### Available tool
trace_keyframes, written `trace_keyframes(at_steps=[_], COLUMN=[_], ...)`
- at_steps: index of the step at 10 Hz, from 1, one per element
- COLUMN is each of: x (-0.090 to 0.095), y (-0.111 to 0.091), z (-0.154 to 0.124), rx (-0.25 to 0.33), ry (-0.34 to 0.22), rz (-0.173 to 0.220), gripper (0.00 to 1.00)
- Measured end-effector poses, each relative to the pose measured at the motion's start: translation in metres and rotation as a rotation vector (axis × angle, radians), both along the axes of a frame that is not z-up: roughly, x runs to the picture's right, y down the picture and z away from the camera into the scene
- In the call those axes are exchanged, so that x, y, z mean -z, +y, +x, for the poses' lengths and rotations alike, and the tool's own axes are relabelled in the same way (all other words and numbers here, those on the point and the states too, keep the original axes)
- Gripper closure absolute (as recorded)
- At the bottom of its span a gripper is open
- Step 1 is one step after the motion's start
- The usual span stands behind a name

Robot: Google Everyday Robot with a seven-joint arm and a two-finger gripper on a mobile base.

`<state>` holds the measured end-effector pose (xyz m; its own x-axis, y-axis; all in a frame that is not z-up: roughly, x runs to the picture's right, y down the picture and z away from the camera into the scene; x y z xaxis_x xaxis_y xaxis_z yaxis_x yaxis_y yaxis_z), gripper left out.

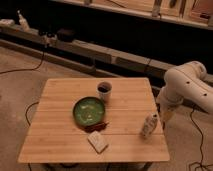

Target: Knock the bottle over

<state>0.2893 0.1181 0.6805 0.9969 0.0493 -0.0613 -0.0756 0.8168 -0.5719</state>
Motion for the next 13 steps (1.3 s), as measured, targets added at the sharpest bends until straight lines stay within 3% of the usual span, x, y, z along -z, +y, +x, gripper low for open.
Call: trace_keyframes(at_steps=[2,6,8,11,13], x=[0.006,0.01,-0.004,-0.029,-0.038], y=[0.019,0.047,0.059,0.069,0.075], z=[0.013,0.044,0.045,0.039,0.029], rx=[-0.006,-0.023,-0.058,-0.076,-0.077], ry=[0.043,0.159,0.174,0.172,0.155], rz=[-0.063,-0.138,-0.133,-0.101,-0.102], gripper=[0.42,0.79,0.98,1.0,1.0])
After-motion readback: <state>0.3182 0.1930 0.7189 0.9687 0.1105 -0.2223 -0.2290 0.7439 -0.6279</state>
